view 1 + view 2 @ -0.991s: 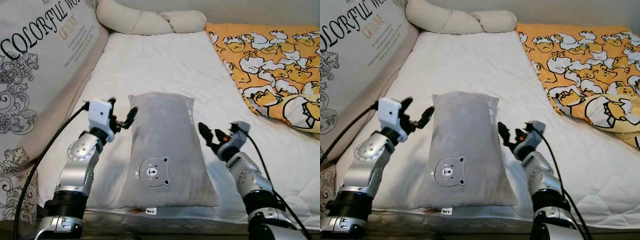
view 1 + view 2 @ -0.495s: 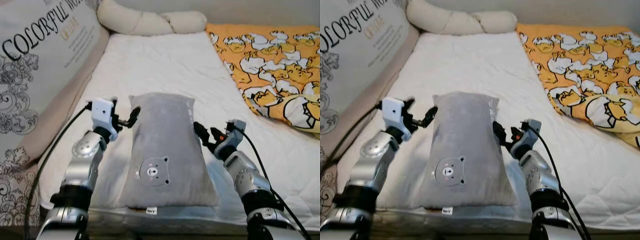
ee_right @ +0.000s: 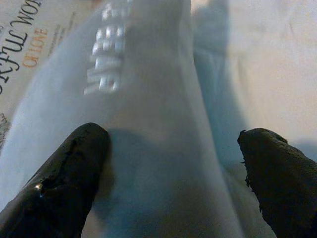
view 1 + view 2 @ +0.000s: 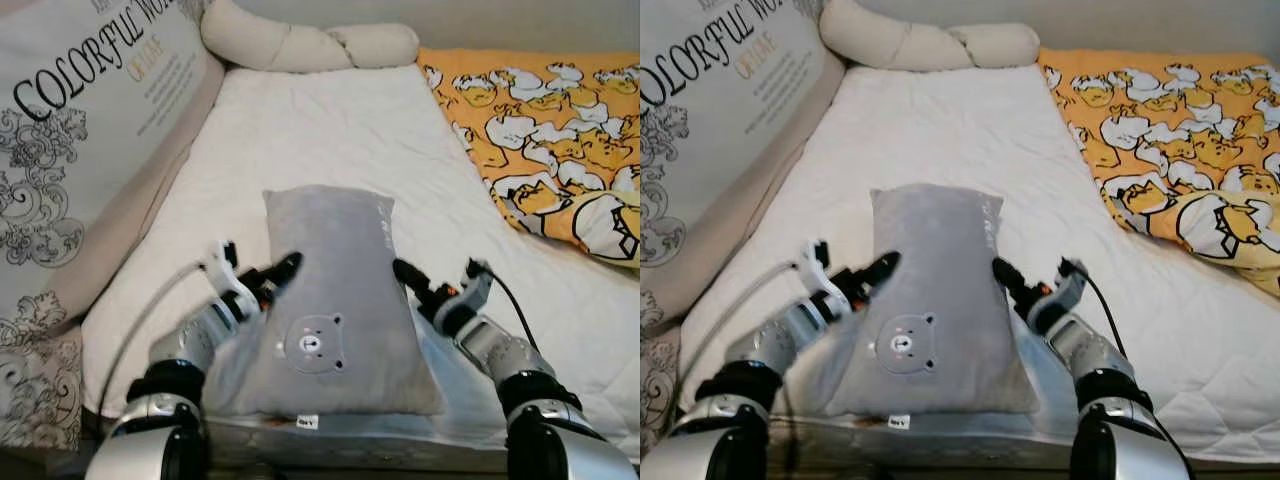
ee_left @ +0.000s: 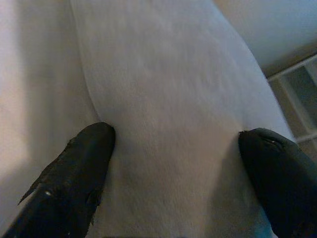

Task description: Clean up the room

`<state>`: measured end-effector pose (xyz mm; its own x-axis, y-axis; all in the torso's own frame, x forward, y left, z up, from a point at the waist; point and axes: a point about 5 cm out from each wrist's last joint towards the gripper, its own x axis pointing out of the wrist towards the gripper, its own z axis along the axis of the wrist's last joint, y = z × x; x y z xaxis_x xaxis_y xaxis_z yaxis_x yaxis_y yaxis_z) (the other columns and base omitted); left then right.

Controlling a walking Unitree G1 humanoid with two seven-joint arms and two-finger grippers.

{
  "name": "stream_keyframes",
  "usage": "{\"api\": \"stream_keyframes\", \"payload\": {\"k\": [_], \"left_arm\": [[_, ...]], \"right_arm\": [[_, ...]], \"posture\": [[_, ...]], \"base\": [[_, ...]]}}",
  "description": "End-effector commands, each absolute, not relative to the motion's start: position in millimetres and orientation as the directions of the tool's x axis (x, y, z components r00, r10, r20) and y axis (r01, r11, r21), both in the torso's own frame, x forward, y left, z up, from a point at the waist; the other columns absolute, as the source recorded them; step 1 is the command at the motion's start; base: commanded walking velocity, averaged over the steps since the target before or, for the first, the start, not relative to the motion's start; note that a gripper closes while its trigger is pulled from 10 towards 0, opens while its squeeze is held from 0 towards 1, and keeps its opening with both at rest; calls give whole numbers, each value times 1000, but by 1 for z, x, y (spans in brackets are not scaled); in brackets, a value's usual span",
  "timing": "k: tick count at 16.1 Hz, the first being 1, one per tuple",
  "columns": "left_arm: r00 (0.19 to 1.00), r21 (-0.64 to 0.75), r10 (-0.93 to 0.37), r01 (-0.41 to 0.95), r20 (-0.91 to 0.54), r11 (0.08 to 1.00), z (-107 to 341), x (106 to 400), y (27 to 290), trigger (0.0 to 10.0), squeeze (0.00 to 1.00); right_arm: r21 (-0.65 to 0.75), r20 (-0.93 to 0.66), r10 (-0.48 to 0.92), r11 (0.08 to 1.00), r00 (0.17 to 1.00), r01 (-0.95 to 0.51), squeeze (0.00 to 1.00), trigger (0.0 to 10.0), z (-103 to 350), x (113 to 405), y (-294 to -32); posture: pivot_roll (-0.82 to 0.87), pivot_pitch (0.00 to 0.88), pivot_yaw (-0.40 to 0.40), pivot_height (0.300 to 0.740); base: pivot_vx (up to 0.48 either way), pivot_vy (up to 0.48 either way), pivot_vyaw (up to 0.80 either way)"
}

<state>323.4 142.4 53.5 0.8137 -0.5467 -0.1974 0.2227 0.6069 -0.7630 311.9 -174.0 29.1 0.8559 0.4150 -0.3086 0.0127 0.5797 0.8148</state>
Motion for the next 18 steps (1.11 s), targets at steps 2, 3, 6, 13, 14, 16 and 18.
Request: {"api": "stream_keyframes", "payload": {"k": [2, 3, 6, 13, 14, 16, 18], "left_arm": [[774, -826, -611, 230, -165, 515, 52, 319, 132, 10000, 0], [748, -830, -635, 220, -193, 512, 46, 315, 126, 10000, 0], [723, -832, -645, 182, -248, 524, 33, 308, 118, 10000, 0], [683, -803, -688, 256, -244, 539, 35, 308, 114, 0, 0], [677, -801, -692, 258, -250, 541, 34, 307, 114, 0, 0], [665, -789, -699, 267, -264, 553, 32, 306, 113, 0, 0], [663, -778, -701, 284, -263, 560, 33, 306, 112, 0, 0]], "right_arm": [[820, -342, 486, 573, 804, 3, 0, 10000, 22, 305, -167], [825, -354, 520, 565, 778, -3, 0, 10000, 18, 301, -161], [844, -339, 575, 535, 745, -28, 0, 10000, 16, 298, -145], [855, -277, 644, 503, 713, -123, 0, 0, 23, 303, -124], [850, -281, 643, 512, 713, -126, 0, 0, 23, 303, -124], [847, -279, 645, 514, 711, -134, 0, 0, 23, 303, -123], [837, -276, 649, 525, 709, -154, 0, 0, 23, 304, -121]], "posture": [[25, 0, 34, 740], [25, 0, 28, 740], [27, 0, 17, 740], [43, 0, 14, 740], [43, 0, 14, 740], [44, 0, 15, 740], [43, 0, 19, 740]], "base": [[0, 0, 0], [0, 0, 0], [0, 0, 0], [0, 0, 0], [0, 0, 0], [0, 0, 0], [0, 0, 0]]}}
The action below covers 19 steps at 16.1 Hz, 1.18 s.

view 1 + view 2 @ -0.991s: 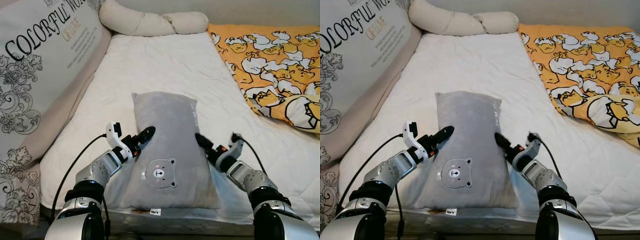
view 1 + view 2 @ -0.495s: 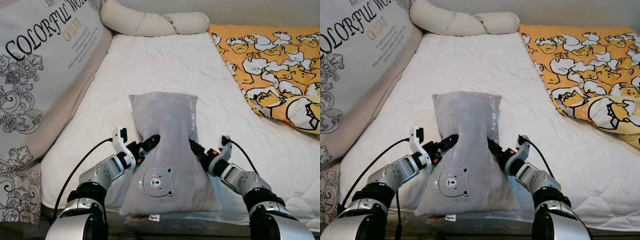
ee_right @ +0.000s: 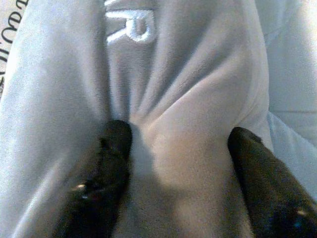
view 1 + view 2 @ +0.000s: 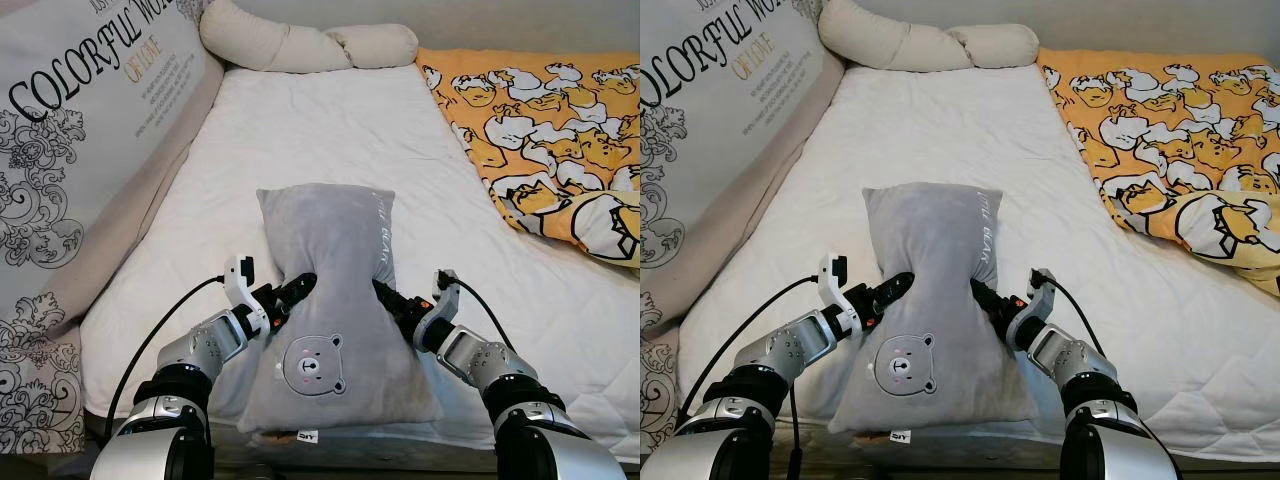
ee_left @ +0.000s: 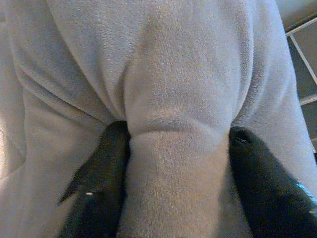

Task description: Clean up the room

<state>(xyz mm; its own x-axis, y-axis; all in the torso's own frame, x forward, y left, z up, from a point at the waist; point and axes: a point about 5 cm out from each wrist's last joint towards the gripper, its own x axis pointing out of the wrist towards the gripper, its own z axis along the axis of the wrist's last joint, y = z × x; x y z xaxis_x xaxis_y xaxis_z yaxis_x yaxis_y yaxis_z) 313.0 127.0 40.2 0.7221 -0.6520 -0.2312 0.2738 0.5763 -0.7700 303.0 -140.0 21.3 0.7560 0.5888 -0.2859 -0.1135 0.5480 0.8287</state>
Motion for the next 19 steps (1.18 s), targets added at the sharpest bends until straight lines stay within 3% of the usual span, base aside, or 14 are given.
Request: {"api": "stream_keyframes", "payload": {"k": [1, 7, 10, 16, 19], "left_arm": [[663, -778, -700, 282, -265, 562, 33, 307, 112, 0, 0], [662, -755, -703, 316, -259, 575, 34, 307, 112, 0, 0], [672, -657, -699, 416, -244, 629, 43, 311, 114, 0, 0], [730, -520, -681, 559, -61, 646, 98, 335, 110, 0, 0], [759, -387, -651, 602, 6, 699, 124, 339, 105, 0, 0]], "right_arm": [[833, -279, 648, 530, 709, -158, 0, 0, 23, 305, -120], [815, -264, 648, 546, 715, -194, 0, 0, 25, 306, -116], [798, -229, 637, 556, 736, -233, 0, 0, 32, 313, -114], [750, 7, 631, 510, 776, -421, 0, 0, 79, 338, -109], [683, 39, 578, 580, 815, -444, 0, 0, 95, 342, -118]], "posture": [[42, 0, 21, 740], [56, 0, 18, 740], [55, 0, 23, 740], [26, 0, 48, 740], [38, 0, 45, 740]], "base": [[0, 0, 0], [0, 0, 0], [0, 0, 0], [0, 0, 0], [0, 0, 0]]}}
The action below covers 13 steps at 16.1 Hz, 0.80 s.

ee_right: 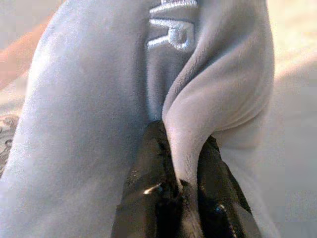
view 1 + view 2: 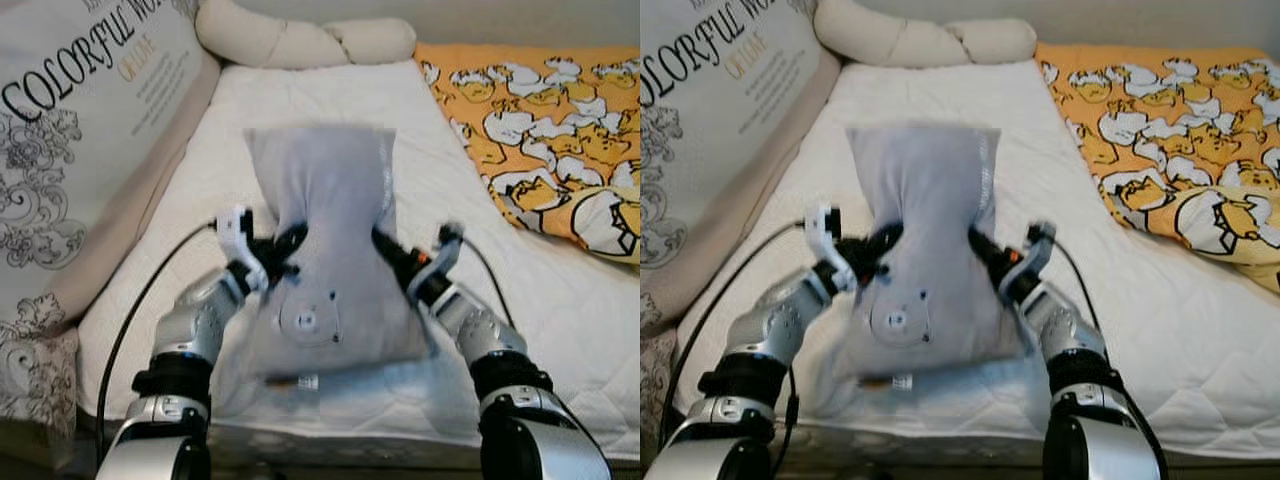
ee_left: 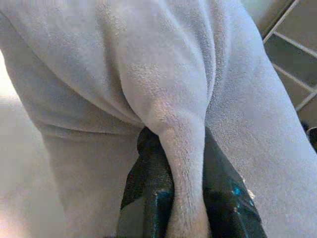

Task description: Clean up the room

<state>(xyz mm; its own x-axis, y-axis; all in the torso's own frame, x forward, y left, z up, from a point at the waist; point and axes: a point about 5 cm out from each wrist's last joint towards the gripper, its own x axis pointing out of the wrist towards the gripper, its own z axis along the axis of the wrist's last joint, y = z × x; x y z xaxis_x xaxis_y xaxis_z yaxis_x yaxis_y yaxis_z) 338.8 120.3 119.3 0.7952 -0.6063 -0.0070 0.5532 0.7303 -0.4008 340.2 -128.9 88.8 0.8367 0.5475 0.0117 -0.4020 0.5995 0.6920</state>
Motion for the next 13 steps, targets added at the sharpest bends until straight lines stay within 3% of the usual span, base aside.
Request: {"api": "stream_keyframes", "payload": {"k": [1, 9, 10, 11, 12, 13], "left_arm": [[772, -321, -635, 605, 13, 729, 131, 337, 103, 0, 0], [846, -183, -534, 527, 13, 830, 142, 326, 112, 0, 0], [844, -149, -536, 530, -1, 835, 140, 324, 112, 0, 0], [859, -105, -512, 508, -13, 855, 140, 325, 113, 6941, 0], [875, -73, -483, 480, -31, 874, 140, 327, 114, 10000, 0], [881, -52, -472, 470, -26, 881, 142, 328, 115, 10000, 0]], "right_arm": [[679, 44, 558, 592, 829, -434, 0, 0, 98, 340, -121], [638, -3, 509, 663, 860, -390, 0, 0, 102, 323, -122], [613, -25, 494, 694, 869, -377, 0, 9373, 104, 323, -120], [590, -40, 472, 723, 880, -361, 0, 10000, 105, 324, -119], [561, -75, 451, 756, 889, -337, 0, 10000, 103, 325, -120], [549, -95, 438, 772, 894, -320, 0, 10000, 101, 326, -120]], "posture": [[52, 0, 32, 740], [57, 0, 0, 740], [59, 0, -1, 740], [65, 0, -3, 740], [74, 0, -5, 740], [82, 0, -7, 740]], "base": [[0, 0, 0], [0, 0, 0], [0, 0, 0], [0, 0, 0], [0, 0, 0], [0, 0, 0]]}}
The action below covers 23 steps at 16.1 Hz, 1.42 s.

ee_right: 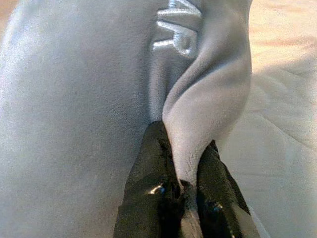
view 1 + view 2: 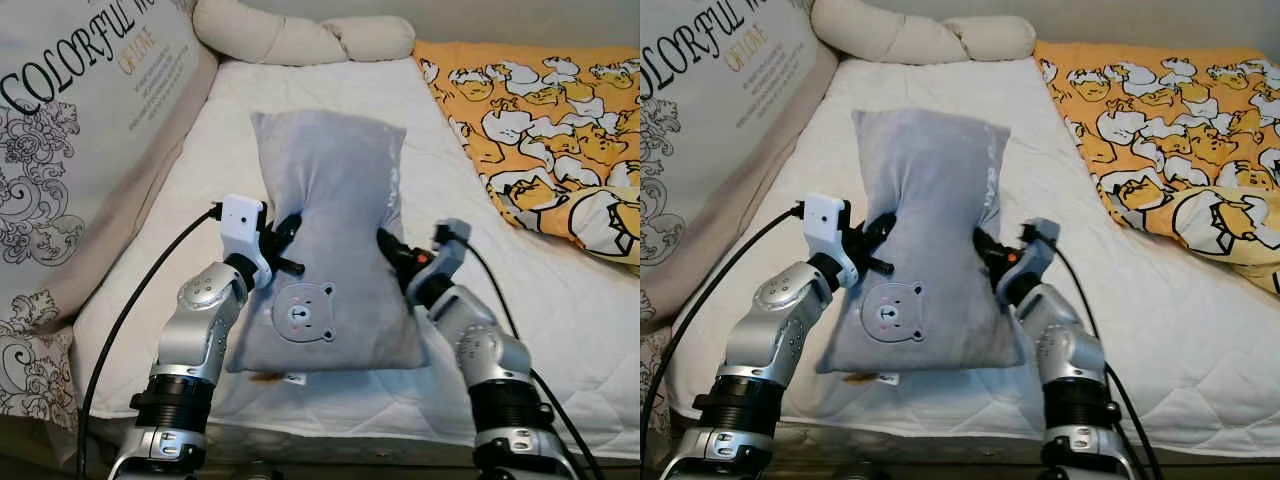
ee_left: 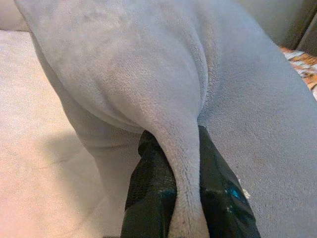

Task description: Clean up the room

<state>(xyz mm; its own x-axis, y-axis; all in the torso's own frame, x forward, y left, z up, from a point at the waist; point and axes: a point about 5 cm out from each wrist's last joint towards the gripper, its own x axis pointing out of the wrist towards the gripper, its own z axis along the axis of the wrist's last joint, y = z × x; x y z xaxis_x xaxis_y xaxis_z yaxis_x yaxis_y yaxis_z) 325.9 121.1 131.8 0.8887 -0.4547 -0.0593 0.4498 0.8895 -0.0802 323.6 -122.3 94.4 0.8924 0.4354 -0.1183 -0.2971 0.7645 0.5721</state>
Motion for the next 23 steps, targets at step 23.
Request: {"api": "stream_keyframes", "payload": {"k": [23], "left_arm": [[909, 80, -413, 416, -48, 906, 145, 335, 134, 10000, 0]], "right_arm": [[536, -146, 324, 820, 935, -201, 0, 10000, 94, 326, -117]], "posture": [[106, 0, 7, 740]], "base": [[0, 305, -95]]}}
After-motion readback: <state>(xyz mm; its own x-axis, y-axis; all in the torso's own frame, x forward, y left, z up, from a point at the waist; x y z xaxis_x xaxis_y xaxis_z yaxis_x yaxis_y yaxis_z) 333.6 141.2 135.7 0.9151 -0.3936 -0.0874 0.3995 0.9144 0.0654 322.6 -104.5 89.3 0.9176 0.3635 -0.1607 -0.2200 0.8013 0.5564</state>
